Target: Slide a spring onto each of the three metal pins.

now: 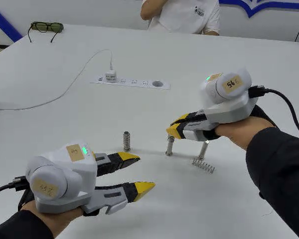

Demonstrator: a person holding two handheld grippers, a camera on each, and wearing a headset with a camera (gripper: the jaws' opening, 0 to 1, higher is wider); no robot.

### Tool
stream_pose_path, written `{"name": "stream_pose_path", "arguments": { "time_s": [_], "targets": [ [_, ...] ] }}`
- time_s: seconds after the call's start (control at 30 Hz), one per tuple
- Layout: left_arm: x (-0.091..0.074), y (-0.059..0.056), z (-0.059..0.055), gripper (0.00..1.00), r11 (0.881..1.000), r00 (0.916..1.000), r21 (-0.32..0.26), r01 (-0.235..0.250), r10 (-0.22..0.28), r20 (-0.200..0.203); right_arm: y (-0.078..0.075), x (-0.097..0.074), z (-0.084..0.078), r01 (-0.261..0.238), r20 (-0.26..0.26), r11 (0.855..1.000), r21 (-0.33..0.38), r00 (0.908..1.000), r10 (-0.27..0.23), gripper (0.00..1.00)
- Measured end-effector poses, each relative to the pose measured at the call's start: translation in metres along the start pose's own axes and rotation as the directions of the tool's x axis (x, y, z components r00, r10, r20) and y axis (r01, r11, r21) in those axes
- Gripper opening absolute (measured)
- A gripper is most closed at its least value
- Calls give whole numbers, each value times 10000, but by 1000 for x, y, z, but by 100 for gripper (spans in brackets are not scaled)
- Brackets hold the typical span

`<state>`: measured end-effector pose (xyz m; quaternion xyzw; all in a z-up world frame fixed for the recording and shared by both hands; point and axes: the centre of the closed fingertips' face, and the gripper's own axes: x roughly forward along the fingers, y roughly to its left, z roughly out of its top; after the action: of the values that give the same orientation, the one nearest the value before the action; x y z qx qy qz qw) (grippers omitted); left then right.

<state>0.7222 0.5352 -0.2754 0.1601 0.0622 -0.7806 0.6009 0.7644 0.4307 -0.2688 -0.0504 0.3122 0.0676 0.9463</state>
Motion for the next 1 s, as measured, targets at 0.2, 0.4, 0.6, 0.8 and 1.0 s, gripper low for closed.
{"name": "stream_pose_path", "arguments": {
  "time_s": [0.2,0.4,0.6,0.8,1.0],
  "targets": [
    [1,1,-1,36,10000,10000,-28,-1,1,-8,1,7,-10,19,-139,9999,126,9999,-17,12],
    [1,0,-1,36,10000,10000,-45,15,-15,-16,1,14,-17,33,-183,9997,256,9998,-28,12],
    [2,0,-1,36,10000,10000,-69,6,-6,-24,2,19,-21,56,-214,9994,344,9998,-49,12],
    [2,-1,-1,36,10000,10000,-65,9,-9,-27,0,25,-28,74,-278,9991,427,9996,-62,12],
    [2,0,-3,36,10000,10000,-84,-5,5,-60,0,27,-32,73,-321,9988,476,9995,-58,12]
  ]
}}
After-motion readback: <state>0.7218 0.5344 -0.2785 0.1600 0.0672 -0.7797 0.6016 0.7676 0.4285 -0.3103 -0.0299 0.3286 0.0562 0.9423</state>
